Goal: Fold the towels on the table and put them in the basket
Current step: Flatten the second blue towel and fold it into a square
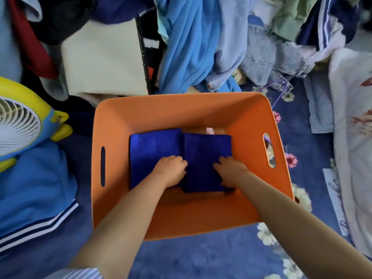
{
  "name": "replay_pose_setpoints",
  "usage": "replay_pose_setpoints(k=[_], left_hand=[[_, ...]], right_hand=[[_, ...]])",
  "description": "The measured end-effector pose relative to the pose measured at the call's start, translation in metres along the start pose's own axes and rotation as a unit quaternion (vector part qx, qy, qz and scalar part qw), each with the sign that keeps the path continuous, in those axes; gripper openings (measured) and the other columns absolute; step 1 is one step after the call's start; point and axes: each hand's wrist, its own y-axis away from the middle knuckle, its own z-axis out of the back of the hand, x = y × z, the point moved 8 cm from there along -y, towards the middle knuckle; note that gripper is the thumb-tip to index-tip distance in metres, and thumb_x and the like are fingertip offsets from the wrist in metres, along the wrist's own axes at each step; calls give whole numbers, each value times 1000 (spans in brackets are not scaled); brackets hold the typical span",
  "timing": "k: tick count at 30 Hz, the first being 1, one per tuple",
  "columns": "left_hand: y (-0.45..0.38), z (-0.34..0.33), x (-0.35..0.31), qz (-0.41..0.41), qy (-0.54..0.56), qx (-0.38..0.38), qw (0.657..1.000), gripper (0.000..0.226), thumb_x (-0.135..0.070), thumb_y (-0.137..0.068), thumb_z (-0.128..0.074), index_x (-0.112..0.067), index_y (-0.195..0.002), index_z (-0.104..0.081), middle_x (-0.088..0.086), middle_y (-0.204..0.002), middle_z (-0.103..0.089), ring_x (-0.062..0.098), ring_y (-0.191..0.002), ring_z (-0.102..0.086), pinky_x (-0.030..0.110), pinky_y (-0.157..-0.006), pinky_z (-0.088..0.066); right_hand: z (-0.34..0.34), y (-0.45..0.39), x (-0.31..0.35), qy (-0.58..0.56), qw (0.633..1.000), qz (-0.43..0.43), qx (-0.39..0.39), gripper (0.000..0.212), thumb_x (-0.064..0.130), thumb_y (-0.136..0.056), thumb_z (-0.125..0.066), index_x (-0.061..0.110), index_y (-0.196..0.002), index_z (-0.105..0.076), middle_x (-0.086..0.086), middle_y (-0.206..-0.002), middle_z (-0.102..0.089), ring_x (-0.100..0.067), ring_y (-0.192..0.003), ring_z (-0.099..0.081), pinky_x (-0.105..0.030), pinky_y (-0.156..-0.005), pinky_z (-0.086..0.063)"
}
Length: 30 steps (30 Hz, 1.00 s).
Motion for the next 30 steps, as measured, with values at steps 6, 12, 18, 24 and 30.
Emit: replay_pose_setpoints(k=[6, 12, 18, 24, 30], left_hand=[[-4, -19, 46, 131, -1, -34, 991, 70, -44, -97, -36, -11, -149, -3, 11, -157, 4, 26, -146, 7, 41, -118, -6], [-8, -48, 67, 157, 6, -31, 987, 80, -59, -92, -26, -16, -148, 13, 10, -156, 19, 25, -144, 18, 43, -117, 6], [-13, -60, 72, 157, 6, -48, 986, 80, -60, -92, -24, -16, -147, 15, 10, -155, 21, 25, -144, 18, 41, -117, 8], [-17, -64, 75, 152, 14, -45, 987, 80, -60, -92, -24, -16, -146, 16, 9, -155, 22, 24, -144, 19, 41, -117, 10], [-18, -65, 76, 149, 21, -26, 988, 81, -60, -92, -26, -17, -147, 15, 9, -155, 23, 23, -143, 21, 41, -116, 10]], right_hand=[[-14, -26, 50, 29, 998, 41, -37, 81, 18, -94, -47, 21, -146, 14, -11, -153, 25, -32, -142, 17, -61, -111, -14], [-34, -47, 44, 22, 998, -1, -52, 88, 21, -93, -50, 24, -142, 23, -8, -150, 33, -31, -140, 25, -64, -109, -10], [-16, -52, 9, -4, 998, -23, -63, 88, 7, -90, -47, 34, -142, 19, -4, -149, 35, -34, -138, 28, -66, -108, -2], [-12, -66, 6, -19, 999, 7, -27, 102, 38, -83, -62, 35, -141, 22, -5, -147, 39, -35, -136, 32, -66, -108, -3], [-7, -60, 12, -61, 998, 33, 16, 103, 61, -77, -56, 30, -145, 15, -7, -148, 37, -35, -137, 30, -61, -111, 2]])
